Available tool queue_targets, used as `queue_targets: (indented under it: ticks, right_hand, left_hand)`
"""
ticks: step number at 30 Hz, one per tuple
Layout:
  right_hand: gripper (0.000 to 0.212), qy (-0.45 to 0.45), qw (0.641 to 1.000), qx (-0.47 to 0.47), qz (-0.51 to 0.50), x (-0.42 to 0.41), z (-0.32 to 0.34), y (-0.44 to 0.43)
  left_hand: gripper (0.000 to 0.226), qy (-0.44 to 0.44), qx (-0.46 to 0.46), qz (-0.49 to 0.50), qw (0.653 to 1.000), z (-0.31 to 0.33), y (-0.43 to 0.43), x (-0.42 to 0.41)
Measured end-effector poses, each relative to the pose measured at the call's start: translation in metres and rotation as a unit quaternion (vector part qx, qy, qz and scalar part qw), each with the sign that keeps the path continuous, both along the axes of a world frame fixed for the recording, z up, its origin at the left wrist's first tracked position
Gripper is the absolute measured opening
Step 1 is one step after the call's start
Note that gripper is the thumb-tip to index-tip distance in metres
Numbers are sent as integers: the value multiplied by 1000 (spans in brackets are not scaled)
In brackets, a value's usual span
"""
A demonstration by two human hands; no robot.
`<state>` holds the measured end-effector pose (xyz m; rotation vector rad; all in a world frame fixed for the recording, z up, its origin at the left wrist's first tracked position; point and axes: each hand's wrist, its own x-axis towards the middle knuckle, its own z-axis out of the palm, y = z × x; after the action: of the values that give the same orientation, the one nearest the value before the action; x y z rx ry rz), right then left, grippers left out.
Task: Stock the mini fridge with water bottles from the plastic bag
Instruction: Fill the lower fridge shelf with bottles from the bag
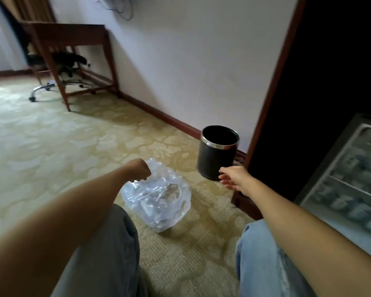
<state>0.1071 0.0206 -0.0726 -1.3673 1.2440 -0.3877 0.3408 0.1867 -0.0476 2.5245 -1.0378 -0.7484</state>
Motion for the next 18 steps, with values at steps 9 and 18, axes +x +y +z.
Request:
queue_targets:
  ticks: [9,18]
  right_hand:
    - [29,78,982,28,169,132,-36,72]
    - [16,62,977,-30,203,171,-3,80]
  left_hand:
    - [29,-97,10,-19,995,-6,100,55]
    - [32,-112,36,-2,993,-19,109,65]
